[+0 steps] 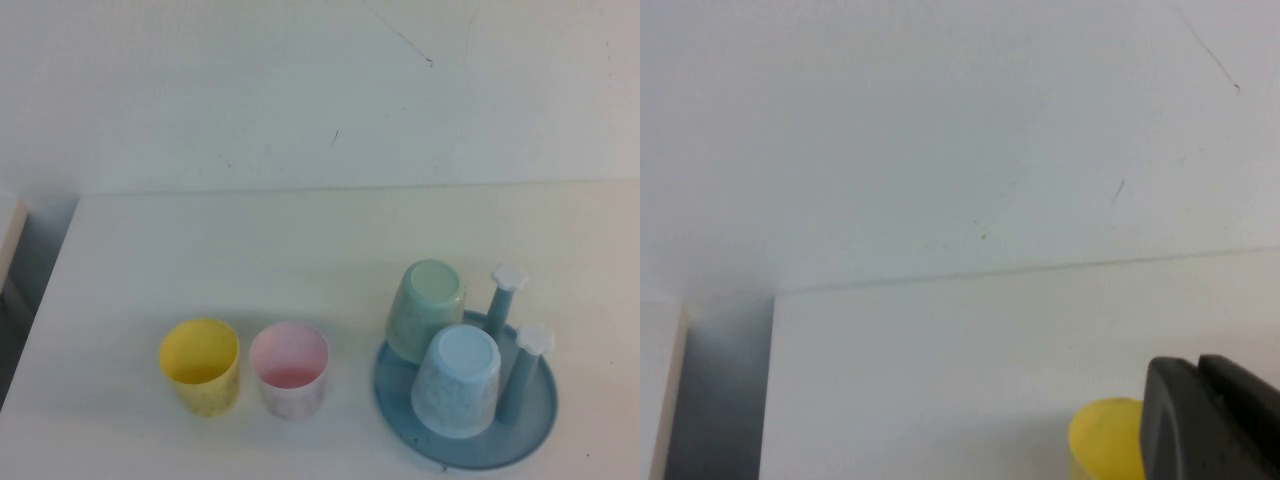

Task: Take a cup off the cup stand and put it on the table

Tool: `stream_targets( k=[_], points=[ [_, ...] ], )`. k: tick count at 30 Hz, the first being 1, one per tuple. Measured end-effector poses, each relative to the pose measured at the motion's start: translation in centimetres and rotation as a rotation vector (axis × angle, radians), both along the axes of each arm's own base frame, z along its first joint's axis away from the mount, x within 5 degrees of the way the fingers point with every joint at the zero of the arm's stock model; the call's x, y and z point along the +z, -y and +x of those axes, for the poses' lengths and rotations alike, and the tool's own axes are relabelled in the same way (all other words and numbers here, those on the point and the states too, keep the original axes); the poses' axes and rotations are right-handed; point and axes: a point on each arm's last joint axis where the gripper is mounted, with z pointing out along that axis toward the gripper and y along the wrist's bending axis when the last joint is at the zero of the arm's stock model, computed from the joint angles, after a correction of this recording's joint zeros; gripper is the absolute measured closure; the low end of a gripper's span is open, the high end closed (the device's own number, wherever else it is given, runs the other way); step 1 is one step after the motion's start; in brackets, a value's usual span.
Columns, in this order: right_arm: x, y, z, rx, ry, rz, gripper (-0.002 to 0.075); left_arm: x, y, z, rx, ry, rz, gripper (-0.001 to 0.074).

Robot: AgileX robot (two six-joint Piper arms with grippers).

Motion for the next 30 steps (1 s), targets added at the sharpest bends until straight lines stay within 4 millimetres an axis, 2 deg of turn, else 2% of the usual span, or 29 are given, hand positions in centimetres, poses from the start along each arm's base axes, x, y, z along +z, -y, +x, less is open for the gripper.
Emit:
stream_targets(
  k=[7,9,17,30],
  points=[
    [0.0,0.0,0.0,0.0,-0.001,0.002,0.0727,-7.7,-0.4,-0.2,0.071,-0.034,-0.029,0.0736],
    [0.0,0.0,0.0,0.0,-0.001,0.004,0.0727,-8.8,-0.5,-0.2,0.087,-0.045,-0.047,0.0736],
    [0.0,0.0,0.0,0.0,-0.002,0.005,0.0727,-10.1,-0.8,-0.5,0.141,-0.145,-0.031,0.0736],
    [0.0,0.0,0.0,-0.001,-0.002,0.006,0.0727,-10.2,-1.0,-0.5,0.174,-0.165,-0.01,0.0736]
  ],
)
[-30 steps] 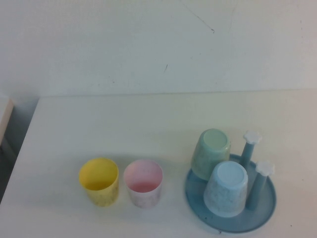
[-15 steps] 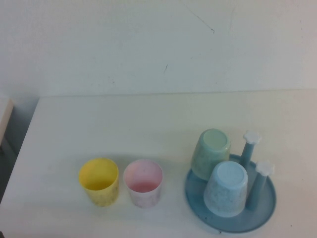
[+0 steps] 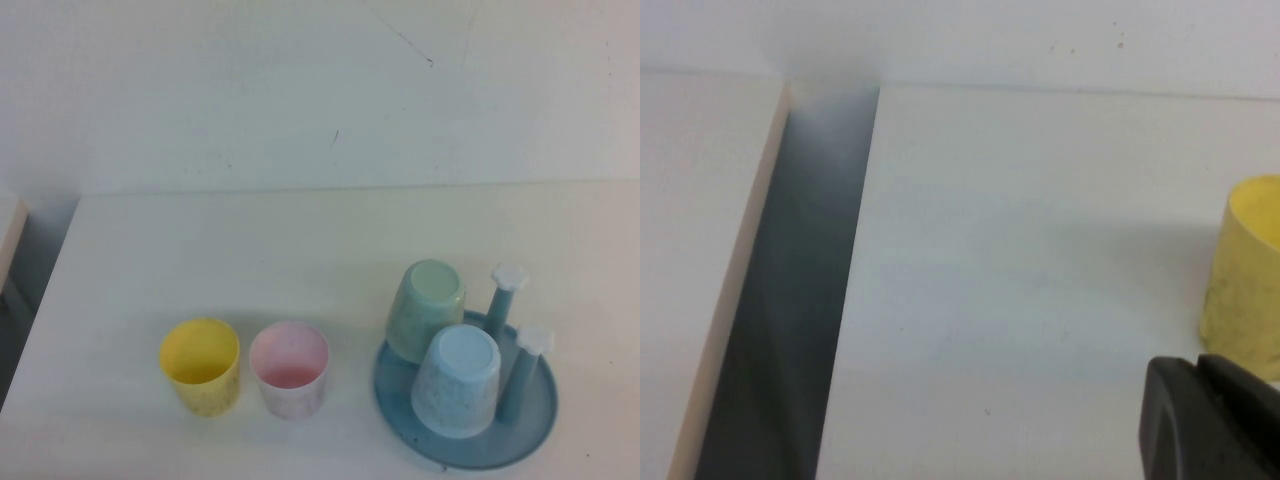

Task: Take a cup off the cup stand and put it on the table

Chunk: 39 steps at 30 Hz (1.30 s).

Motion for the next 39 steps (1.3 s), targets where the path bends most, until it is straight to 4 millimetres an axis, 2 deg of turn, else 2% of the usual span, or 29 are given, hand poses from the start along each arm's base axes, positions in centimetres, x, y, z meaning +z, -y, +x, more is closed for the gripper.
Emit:
stream_targets(
  k=[7,31,35,39],
  points=[
    [0.0,0.0,0.0,0.0,0.0,0.0,0.0727,0.0,-0.1,0.0,-0.015,-0.004,0.053,0.0736],
    [0.0,0.1,0.0,-0.004,0.004,-0.006,0.0727,0.0,-0.2,0.0,-0.016,-0.008,0.057,0.0736],
    [-0.1,0.3,0.7,-0.029,0.077,-0.029,0.0727,0.0,-0.2,0.0,-0.016,-0.008,0.057,0.0736],
    [-0.5,0.3,1.9,-0.099,0.203,0.032,0.0727,0.0,-0.2,0.0,-0.016,-0.008,0.057,0.0736]
  ],
)
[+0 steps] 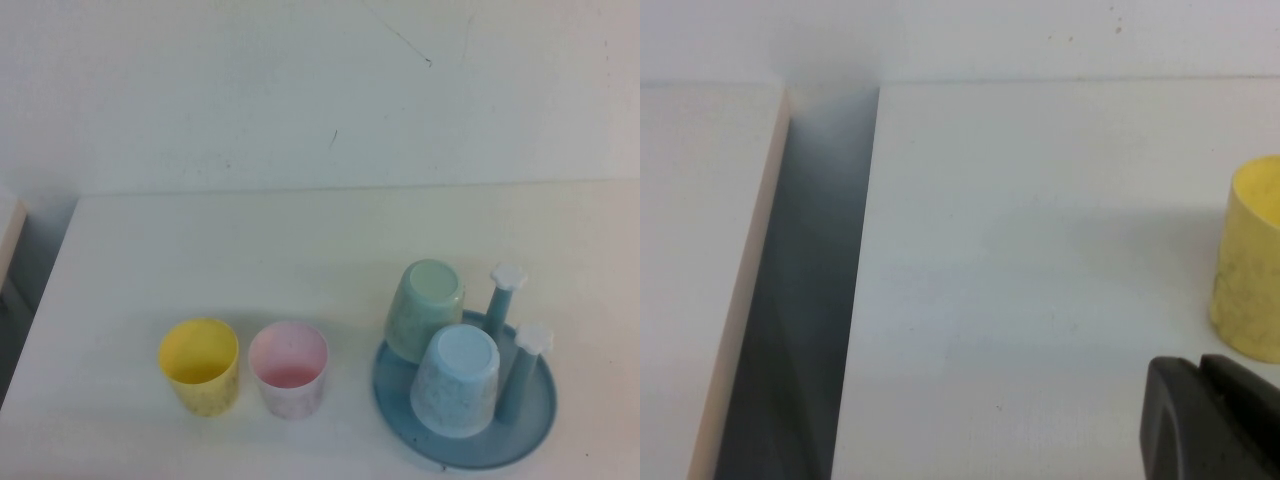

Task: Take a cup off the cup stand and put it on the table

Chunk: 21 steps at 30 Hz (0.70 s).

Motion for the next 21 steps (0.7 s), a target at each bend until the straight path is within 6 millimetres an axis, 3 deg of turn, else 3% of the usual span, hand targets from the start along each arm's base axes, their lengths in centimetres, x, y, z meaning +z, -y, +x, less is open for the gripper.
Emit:
stream_targets(
  k=[5,16,21],
  points=[
    [-2.3,0.6,0.6,-0.141,0.082,0.094,0.0727,0.0,0.0,0.0,0.0,0.0,0.002,0.0736],
    [-9.2,1.7,-0.2,-0.364,0.003,0.195,0.0727,0.0,0.0,0.0,0.0,0.0,0.003,0.0736],
    [-9.5,1.7,-0.3,-0.374,-0.027,0.194,0.0727,0.0,0.0,0.0,0.0,0.0,0.004,0.0736]
  ],
)
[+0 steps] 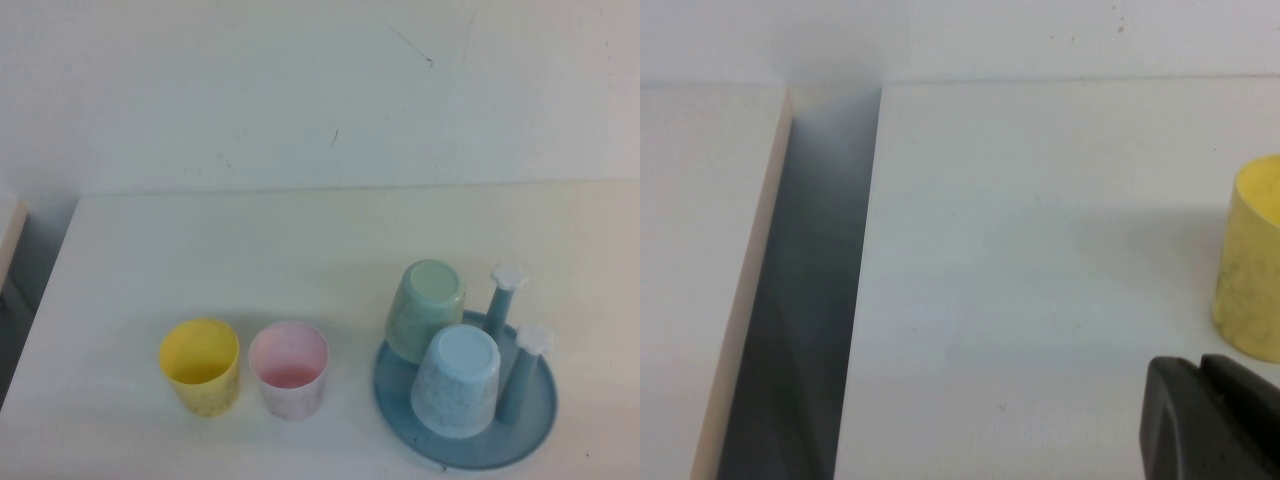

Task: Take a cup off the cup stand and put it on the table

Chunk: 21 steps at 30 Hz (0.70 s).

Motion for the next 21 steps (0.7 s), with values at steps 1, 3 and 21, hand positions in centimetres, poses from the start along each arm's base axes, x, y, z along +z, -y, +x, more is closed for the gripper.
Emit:
stream_targets(
  k=[1,3,21],
  points=[
    [-0.01,0.0,-0.01,0.0,-0.002,0.001,0.0727,0.0,0.0,0.0,0.0,0.0,0.0,0.0736],
    [-0.01,0.01,-0.01,-0.002,-0.002,0.002,0.0727,0.0,0.0,0.0,-0.001,0.0,0.002,0.0736],
    [-0.01,0.27,-0.03,-0.047,-0.006,0.041,0.0727,0.0,0.0,0.0,-0.001,0.0,0.003,0.0736]
  ],
)
